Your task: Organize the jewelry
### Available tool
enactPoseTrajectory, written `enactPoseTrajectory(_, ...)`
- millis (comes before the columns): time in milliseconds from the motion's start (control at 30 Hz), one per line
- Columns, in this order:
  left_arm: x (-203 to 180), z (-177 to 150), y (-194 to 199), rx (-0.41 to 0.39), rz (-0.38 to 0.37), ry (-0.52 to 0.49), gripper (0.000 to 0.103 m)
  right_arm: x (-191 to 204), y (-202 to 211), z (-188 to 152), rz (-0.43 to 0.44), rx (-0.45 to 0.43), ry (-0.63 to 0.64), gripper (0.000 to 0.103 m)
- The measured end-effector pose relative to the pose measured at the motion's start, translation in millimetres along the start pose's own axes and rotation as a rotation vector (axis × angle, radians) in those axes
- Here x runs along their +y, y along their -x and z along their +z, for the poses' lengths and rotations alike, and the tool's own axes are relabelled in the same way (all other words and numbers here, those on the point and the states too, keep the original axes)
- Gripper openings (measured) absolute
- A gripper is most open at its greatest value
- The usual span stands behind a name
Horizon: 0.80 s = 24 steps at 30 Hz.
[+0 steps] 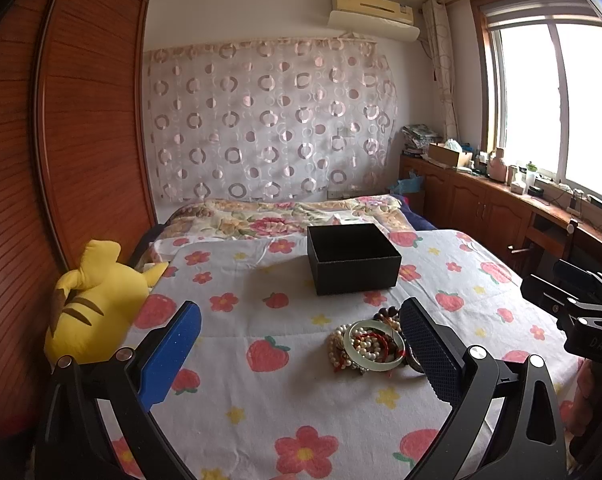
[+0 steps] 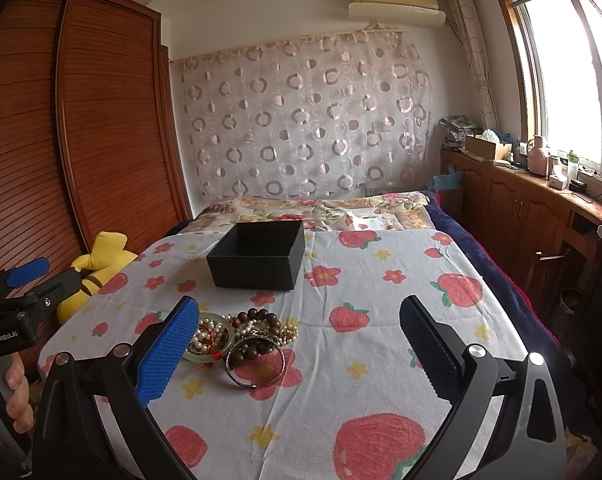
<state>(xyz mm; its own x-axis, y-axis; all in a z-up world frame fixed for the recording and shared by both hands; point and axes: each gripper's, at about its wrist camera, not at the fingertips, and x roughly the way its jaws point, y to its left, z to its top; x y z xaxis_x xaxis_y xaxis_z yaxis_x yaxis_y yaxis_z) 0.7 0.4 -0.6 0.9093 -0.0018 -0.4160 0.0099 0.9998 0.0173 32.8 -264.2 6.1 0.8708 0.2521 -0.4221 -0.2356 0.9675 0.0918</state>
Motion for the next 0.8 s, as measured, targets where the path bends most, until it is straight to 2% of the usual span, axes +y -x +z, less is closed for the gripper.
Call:
enactPoseTrajectory(267,1,0,-4,-0.003,0.0,-0.001,0.096,0,0,1,0.001,-0.001,-0.001,0.101)
enactPoseTrajectory(400,2,11,3,-0.002,0.0,-0.001,0.096,0,1,0,0.001,-0.001,-0.002,0.101)
enactPoseTrajectory(800,0,7,5,-0.006,0.001,-0.003,0.096,0,1,0,0.001,-0.003,-0.001,0.101)
